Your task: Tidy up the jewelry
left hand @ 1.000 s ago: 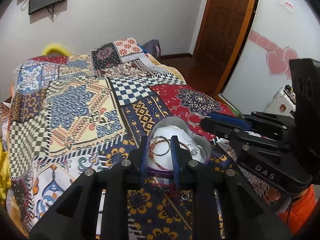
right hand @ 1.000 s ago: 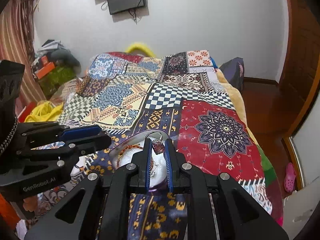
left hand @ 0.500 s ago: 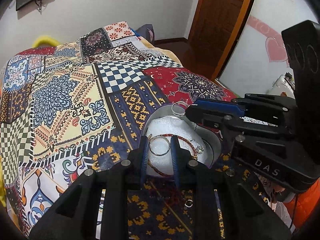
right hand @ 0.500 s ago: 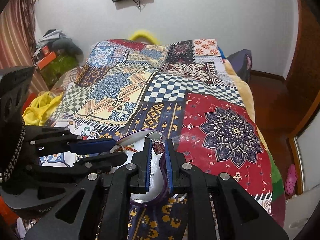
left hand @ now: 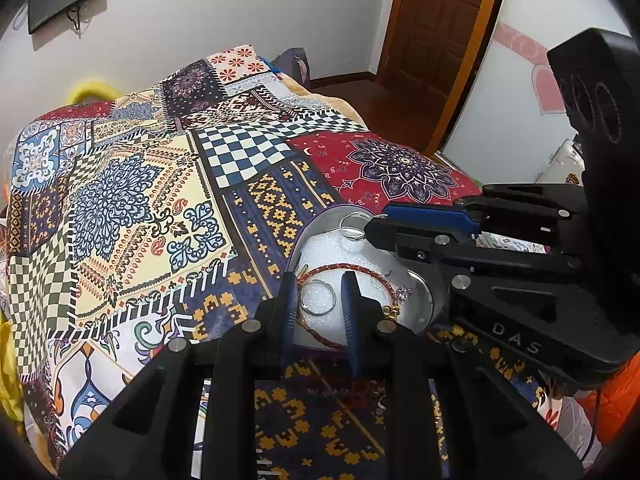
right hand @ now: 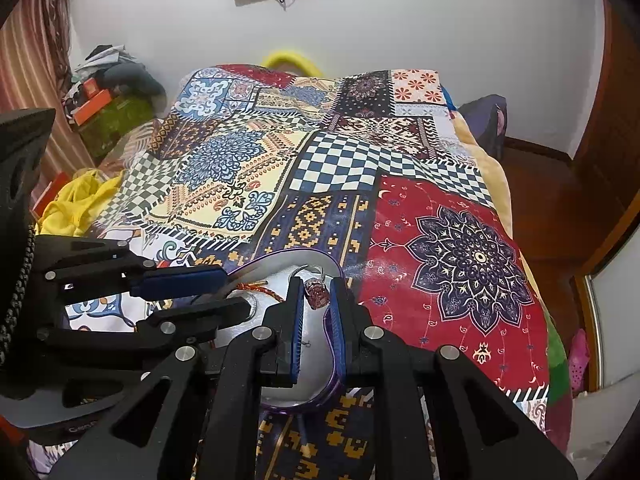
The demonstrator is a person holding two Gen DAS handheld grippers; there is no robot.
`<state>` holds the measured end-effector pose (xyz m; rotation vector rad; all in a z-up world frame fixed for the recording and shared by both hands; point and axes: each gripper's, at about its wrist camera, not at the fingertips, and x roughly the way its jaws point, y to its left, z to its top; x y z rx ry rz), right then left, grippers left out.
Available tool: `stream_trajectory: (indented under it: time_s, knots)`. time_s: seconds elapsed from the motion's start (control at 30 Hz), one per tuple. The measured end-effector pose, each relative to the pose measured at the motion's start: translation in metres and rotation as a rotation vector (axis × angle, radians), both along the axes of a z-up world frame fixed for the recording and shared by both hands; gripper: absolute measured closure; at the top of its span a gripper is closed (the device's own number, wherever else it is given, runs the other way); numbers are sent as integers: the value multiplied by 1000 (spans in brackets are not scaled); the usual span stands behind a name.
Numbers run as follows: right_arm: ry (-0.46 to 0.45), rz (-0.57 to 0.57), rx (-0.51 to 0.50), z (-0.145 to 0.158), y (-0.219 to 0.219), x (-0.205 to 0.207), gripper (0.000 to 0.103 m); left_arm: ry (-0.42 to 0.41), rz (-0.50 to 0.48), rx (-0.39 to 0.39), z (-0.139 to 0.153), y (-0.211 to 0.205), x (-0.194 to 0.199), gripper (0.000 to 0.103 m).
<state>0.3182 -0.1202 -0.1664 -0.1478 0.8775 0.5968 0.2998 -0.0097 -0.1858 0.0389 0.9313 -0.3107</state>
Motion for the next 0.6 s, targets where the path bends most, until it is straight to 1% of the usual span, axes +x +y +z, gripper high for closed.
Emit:
stream_trajectory:
  time_s: [0.13,0.33,0.5,0.6]
  knots:
    - [6,-2,1,3,-1,-1,91,-5,14,-2,4,4,-3,82]
    - [-23,3,-27,11,2,-11,89,-42,37,-4,21,10,-12,81]
    - [-51,-2,-31,22,0,-21,88,-81,60,2,39,15,-24,76]
    - [-70,-8,-30,30,-2,-29,86,-100,66,8,49,16,-33,74]
